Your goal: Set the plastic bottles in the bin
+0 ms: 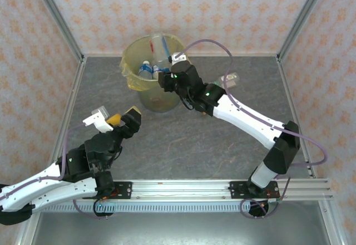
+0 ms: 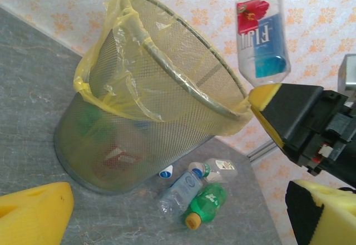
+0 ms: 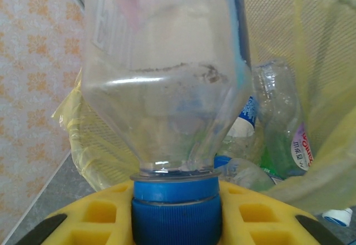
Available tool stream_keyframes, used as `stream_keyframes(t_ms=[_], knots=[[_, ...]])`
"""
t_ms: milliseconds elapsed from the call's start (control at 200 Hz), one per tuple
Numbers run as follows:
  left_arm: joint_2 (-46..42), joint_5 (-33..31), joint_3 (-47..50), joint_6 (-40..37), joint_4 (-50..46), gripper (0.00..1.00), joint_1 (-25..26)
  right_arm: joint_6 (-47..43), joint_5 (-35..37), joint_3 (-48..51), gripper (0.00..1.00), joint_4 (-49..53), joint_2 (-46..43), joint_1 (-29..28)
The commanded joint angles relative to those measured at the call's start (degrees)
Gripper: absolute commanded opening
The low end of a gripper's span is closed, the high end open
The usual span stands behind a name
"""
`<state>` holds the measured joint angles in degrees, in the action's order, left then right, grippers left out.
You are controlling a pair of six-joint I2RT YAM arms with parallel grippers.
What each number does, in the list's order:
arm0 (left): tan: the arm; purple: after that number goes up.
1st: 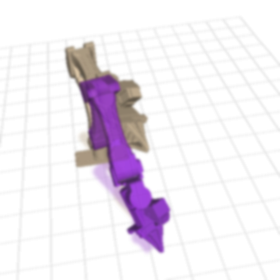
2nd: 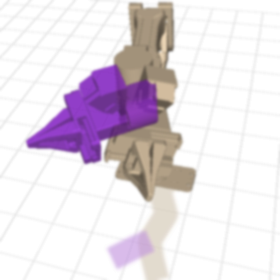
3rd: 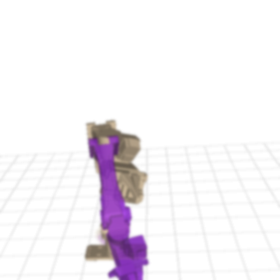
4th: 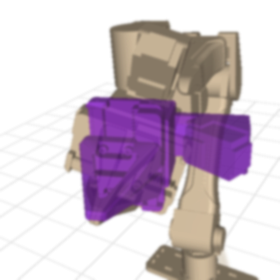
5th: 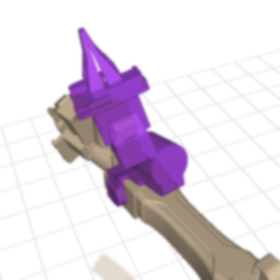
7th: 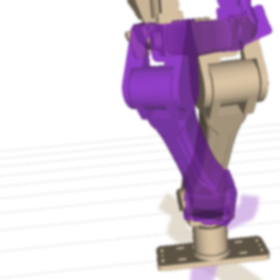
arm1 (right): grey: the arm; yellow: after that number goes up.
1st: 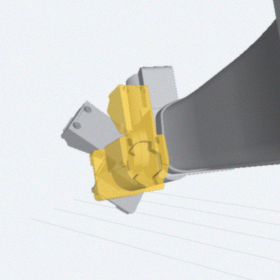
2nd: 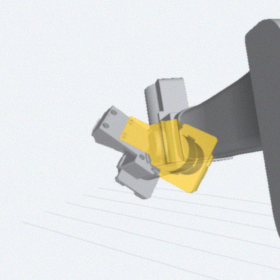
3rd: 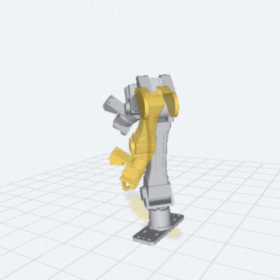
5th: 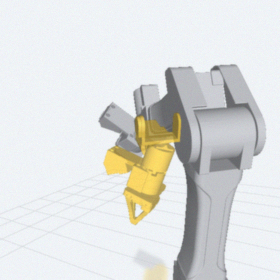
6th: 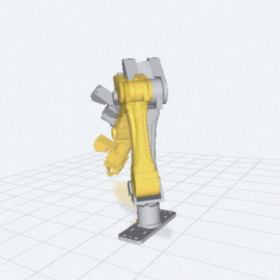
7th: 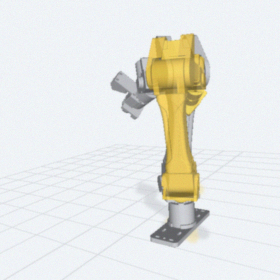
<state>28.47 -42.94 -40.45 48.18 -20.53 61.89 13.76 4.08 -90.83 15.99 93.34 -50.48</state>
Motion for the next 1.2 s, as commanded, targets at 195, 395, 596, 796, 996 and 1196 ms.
stream_keyframes(t_ms=[195, 395, 596, 796, 996, 1196], knots=[[-0.04, -1.85, -2.33, -0.72, -1.97, 0.99, 0.34, -1.8, -0.31, -5.16, 0.67, 3.74, 2.42, -0.5], [1.12, -1.82, -2.8, -1.07, -1.64, 0.99, 0.35, -1.13, 1.24, -1.2, 0.71, 1.34, -2.36, -0.5], [3.46, -0.92, -3.05, -1.89, -0.2, 0.99, 0.35, 0.15, 4.67, 7.63, 0.75, -3.18, -10.15, -0.5], [7.32, 2.09, -3.53, -4.45, 3.41, 0.99, 0.34, 1.05, 7.67, 13.72, 0.79, -4.67, -15.45, -0.5], [11.45, 5.56, -3.77, -5.67, 5.99, 0.99, 0.34, 2.98, 12.53, 20.28, 0.91, -5.51, -20.03, -0.34], [14.47, 11.23, -2.01, -7.46, 11.9, 0.99, 0.4, 7.13, 10.67, 28.87, 1.0, -7.44, -23.88, 4.67]])
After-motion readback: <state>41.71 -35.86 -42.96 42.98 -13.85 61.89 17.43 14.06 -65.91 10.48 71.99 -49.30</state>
